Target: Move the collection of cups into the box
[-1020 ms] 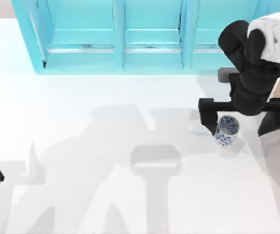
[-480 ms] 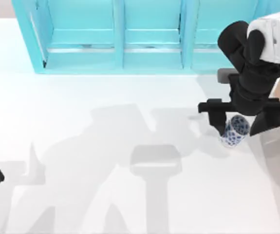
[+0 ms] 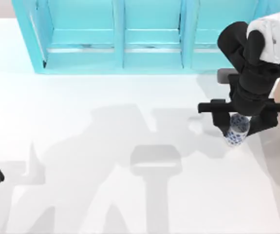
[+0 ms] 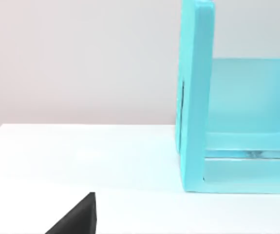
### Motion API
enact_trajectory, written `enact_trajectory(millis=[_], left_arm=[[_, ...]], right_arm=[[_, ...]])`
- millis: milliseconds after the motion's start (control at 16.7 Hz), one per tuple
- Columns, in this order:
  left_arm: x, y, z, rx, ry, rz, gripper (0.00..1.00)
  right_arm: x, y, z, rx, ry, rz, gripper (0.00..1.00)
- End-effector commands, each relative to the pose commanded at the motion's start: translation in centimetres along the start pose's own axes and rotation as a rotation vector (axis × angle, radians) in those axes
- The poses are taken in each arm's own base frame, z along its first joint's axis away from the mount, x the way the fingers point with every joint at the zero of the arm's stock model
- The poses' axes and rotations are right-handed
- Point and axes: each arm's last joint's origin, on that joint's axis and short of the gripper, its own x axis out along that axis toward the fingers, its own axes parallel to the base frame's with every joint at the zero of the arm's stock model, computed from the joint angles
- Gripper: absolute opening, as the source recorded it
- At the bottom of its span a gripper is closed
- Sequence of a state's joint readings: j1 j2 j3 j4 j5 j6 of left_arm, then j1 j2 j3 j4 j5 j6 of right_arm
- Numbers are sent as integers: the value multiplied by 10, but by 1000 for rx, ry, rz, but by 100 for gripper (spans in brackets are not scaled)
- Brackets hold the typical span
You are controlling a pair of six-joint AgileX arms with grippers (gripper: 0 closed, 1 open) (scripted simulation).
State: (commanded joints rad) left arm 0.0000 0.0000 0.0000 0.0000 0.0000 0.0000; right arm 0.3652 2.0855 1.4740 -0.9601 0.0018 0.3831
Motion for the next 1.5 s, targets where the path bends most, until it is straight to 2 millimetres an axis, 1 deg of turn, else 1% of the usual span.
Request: enact_trajectory(millis=[480,540,660,780,900,1020,1200,1320,1500], left_arm=[[0,0,0,0,0,0,100],[0,0,0,0,0,0,100],[0,0,0,0,0,0,100],[0,0,0,0,0,0,100],[0,0,0,0,0,0,100],[0,0,0,0,0,0,100],[0,0,0,0,0,0,100],[0,0,0,0,0,0,100],[0,0,0,0,0,0,100]], right_arm=[[-1,-1,0,2,-2,1,0],[-7,-1,1,-4,-10,5,0],[-25,-6,3,-25,-28,12,0],[-46,-16,4,-45,-34,15,0],[-66,-33,4,-55,-24,12,0],[-80,-56,3,-43,-4,5,0],[-94,-91,1,-8,10,0,0],[-100,-101,0,3,0,1,0],[-100,-101,0,3,0,1,0]])
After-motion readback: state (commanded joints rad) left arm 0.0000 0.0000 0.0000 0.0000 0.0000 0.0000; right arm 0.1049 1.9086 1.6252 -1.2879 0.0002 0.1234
